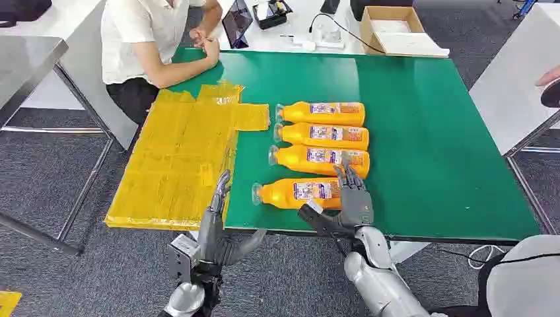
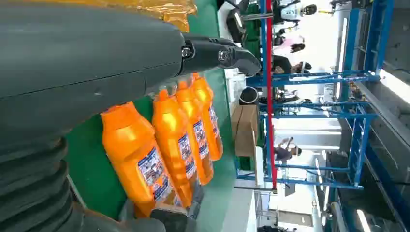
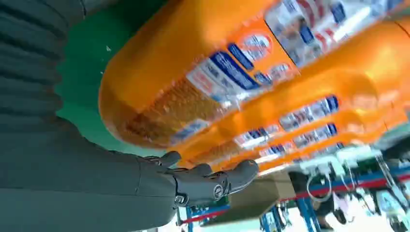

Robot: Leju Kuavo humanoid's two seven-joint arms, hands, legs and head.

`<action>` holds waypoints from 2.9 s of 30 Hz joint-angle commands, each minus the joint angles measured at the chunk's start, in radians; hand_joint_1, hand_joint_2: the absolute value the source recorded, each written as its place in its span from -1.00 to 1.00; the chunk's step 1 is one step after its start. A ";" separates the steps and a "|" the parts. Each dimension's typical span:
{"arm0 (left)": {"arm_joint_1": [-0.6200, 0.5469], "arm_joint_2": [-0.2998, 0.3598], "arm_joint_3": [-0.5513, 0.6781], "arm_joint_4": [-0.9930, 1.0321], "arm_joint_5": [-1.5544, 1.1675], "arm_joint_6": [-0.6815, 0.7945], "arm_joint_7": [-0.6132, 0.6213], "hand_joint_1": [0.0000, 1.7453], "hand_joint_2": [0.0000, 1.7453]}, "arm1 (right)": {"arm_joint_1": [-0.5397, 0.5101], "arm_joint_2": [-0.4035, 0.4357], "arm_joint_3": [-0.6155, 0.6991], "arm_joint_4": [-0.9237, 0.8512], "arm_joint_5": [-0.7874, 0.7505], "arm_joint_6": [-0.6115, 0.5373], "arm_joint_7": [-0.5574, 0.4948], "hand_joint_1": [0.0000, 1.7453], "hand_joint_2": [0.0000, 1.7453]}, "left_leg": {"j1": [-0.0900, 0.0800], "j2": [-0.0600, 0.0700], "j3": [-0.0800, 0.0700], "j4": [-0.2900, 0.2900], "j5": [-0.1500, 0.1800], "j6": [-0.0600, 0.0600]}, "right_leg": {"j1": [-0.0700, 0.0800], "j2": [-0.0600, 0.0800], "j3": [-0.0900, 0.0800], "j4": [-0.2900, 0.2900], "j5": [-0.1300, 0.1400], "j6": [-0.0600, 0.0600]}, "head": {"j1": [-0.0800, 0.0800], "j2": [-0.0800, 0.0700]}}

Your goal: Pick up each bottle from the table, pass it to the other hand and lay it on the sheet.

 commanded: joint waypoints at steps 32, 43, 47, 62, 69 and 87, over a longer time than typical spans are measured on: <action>0.042 0.029 0.019 -0.066 -0.022 -0.039 0.027 -1.00 1.00 | -0.046 -0.010 0.038 0.175 -0.059 0.295 0.072 1.00 1.00 | 0.001 -0.002 0.020 -0.003 -0.001 -0.002 | 0.002 -0.002 0.020 -0.004 -0.001 -0.003 | 0.000 0.000; 0.069 0.028 0.026 -0.098 0.012 -0.032 0.022 -1.00 1.00 | 0.109 0.007 -0.053 -0.082 -0.301 0.211 -0.172 1.00 1.00 | 0.002 0.000 0.022 -0.002 -0.002 -0.003 | 0.003 -0.001 0.021 -0.004 -0.002 -0.003 | 0.000 0.000; 0.069 0.013 0.045 -0.080 0.082 -0.014 0.048 -1.00 1.00 | 0.163 0.011 -0.080 -0.186 -0.380 0.161 -0.233 1.00 1.00 | 0.001 -0.001 0.018 -0.001 -0.002 -0.002 | 0.002 -0.002 0.017 -0.002 -0.001 -0.002 | 0.000 0.000; 0.029 -0.013 0.082 -0.003 0.401 -0.042 0.220 -1.00 1.00 | 0.225 0.021 -0.107 -0.372 -0.540 0.039 -0.349 1.00 1.00 | 0.000 0.000 0.010 -0.001 -0.002 -0.002 | 0.001 -0.001 0.010 -0.001 -0.002 -0.002 | 0.000 0.000; -0.001 0.001 0.054 0.073 0.536 -0.044 0.265 -1.00 1.00 | 0.243 0.019 -0.027 -0.458 -0.587 0.020 -0.386 0.96 1.00 | 0.000 0.001 0.009 -0.001 -0.002 -0.002 | 0.001 0.001 0.009 -0.001 -0.002 -0.002 | 0.000 0.000; -0.097 0.004 0.006 0.121 0.645 -0.202 0.277 -1.00 1.00 | 0.226 0.032 0.188 -0.446 -0.637 0.136 -0.472 0.76 1.00 | 0.001 0.000 0.007 -0.001 -0.002 -0.002 | 0.001 0.000 0.006 -0.001 -0.001 -0.002 | 0.000 0.000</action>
